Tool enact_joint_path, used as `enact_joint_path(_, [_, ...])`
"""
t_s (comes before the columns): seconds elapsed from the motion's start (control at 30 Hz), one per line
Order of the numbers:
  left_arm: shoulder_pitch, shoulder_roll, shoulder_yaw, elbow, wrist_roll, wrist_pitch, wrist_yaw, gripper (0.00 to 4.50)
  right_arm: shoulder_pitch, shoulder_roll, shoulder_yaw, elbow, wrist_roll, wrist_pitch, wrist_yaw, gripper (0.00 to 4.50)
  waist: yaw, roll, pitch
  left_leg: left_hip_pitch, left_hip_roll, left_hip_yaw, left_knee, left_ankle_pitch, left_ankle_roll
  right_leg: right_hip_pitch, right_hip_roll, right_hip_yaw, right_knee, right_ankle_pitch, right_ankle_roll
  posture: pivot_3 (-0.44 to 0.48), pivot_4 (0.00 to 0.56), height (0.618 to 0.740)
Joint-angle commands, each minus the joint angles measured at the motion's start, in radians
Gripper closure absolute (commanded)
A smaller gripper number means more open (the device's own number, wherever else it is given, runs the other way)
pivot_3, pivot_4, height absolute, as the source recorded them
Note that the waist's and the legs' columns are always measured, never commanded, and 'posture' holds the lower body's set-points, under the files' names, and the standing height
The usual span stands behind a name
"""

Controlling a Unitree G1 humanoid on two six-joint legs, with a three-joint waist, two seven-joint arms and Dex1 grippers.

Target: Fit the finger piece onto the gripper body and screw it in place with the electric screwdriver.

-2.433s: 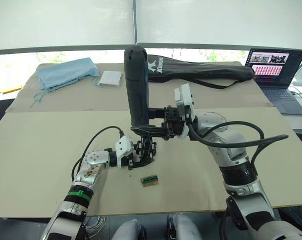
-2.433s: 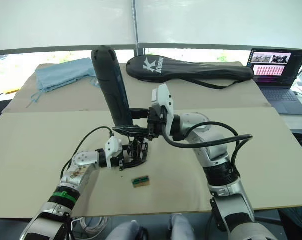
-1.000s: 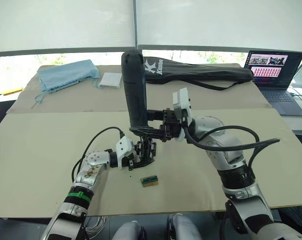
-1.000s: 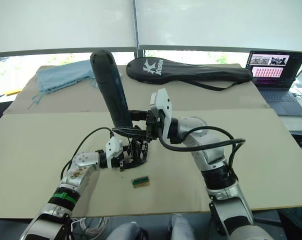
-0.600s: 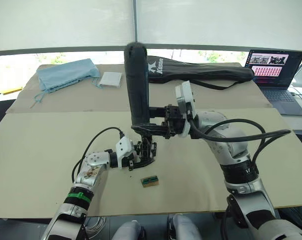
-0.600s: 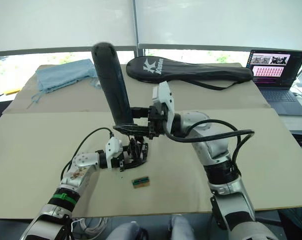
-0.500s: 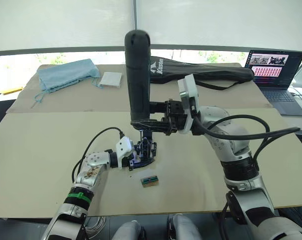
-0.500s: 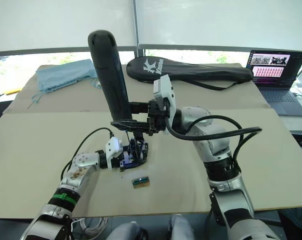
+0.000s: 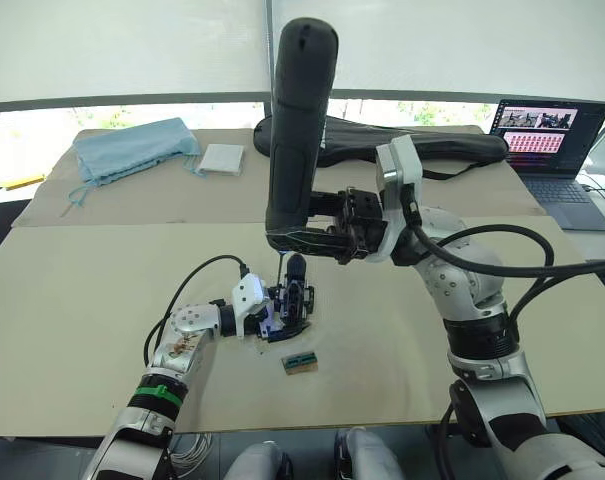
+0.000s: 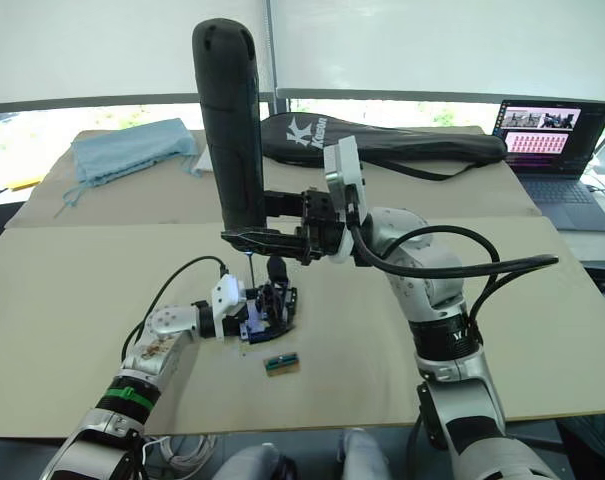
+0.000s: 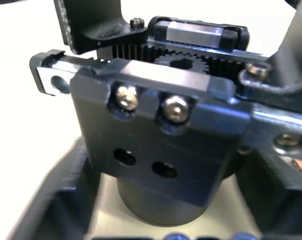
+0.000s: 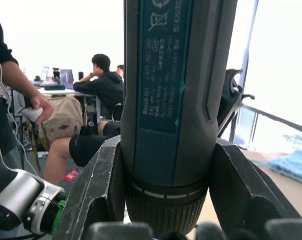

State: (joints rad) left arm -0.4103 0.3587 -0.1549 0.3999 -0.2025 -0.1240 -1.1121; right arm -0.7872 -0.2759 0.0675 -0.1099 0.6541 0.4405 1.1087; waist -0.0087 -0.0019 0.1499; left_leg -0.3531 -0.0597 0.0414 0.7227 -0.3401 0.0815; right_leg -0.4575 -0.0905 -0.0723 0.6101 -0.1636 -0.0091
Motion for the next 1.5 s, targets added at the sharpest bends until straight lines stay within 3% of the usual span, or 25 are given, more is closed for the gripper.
enact_joint_path(0.03, [0.031, 0.009, 0.006, 0.032, 0.008, 0.021, 0.015, 0.05, -0.034, 0.019, -0.041, -0.054, 0.047, -0.048, 0.001, 2.58, -0.001, 0.000, 0.000, 0.000, 0.000, 0.000, 0.000, 0.000, 0.000, 0.000, 0.000, 0.000, 0.000, 0.000, 0.000, 0.000, 0.150, 0.740])
enact_joint_path(0.27, [0.087, 0.071, 0.065, -0.018, -0.037, 0.038, -0.005, 0.05, -0.035, -0.007, -0.084, -0.076, 0.066, -0.055, 0.000, 2.58, -0.012, 0.000, 0.000, 0.000, 0.000, 0.000, -0.001, 0.000, 0.000, -0.001, 0.000, 0.000, 0.000, 0.000, 0.000, 0.000, 0.150, 0.740])
enact_joint_path(0.5, [0.227, 0.246, 0.133, -0.158, -0.125, 0.099, -0.106, 0.05, 0.018, -0.141, -0.199, -0.143, 0.103, -0.035, -0.027, 2.58, -0.021, 0.001, 0.000, 0.001, 0.001, 0.000, -0.006, 0.000, -0.001, -0.002, 0.001, 0.000, -0.001, -0.001, -0.001, 0.000, 0.150, 0.740])
enact_joint_path(0.67, [0.345, 0.353, 0.285, -0.207, -0.252, 0.072, -0.217, 0.05, 0.212, -0.320, -0.345, -0.234, 0.134, -0.001, -0.032, 2.58, -0.005, 0.001, 0.001, 0.001, 0.001, 0.000, -0.008, 0.000, -0.001, -0.002, 0.000, 0.000, -0.003, -0.001, -0.001, 0.000, 0.150, 0.740])
enact_joint_path(0.83, [0.381, 0.384, 0.346, -0.194, -0.268, 0.018, -0.258, 0.05, 0.349, -0.394, -0.400, -0.306, 0.178, 0.017, -0.060, 2.58, 0.004, 0.005, 0.004, 0.000, 0.001, 0.000, -0.009, 0.000, 0.000, -0.001, -0.001, 0.000, -0.007, 0.000, -0.001, 0.000, 0.150, 0.740])
enact_joint_path(1.1, [0.410, 0.365, 0.238, -0.384, -0.254, 0.054, -0.307, 0.05, 0.387, -0.372, -0.270, -0.494, 0.213, 0.025, -0.107, 2.58, 0.011, 0.005, 0.004, 0.000, 0.001, 0.000, -0.010, 0.000, 0.000, -0.001, -0.001, 0.000, -0.008, 0.000, -0.001, 0.000, 0.150, 0.740])
enact_joint_path(1.5, [0.366, 0.218, -0.001, -0.494, -0.087, 0.094, -0.111, 0.05, 0.405, -0.210, -0.024, -0.495, 0.135, -0.053, -0.076, 2.58, 0.020, 0.003, 0.005, 0.000, 0.000, 0.000, -0.009, -0.001, 0.001, 0.000, -0.001, 0.000, -0.008, 0.000, 0.000, 0.000, 0.150, 0.740])
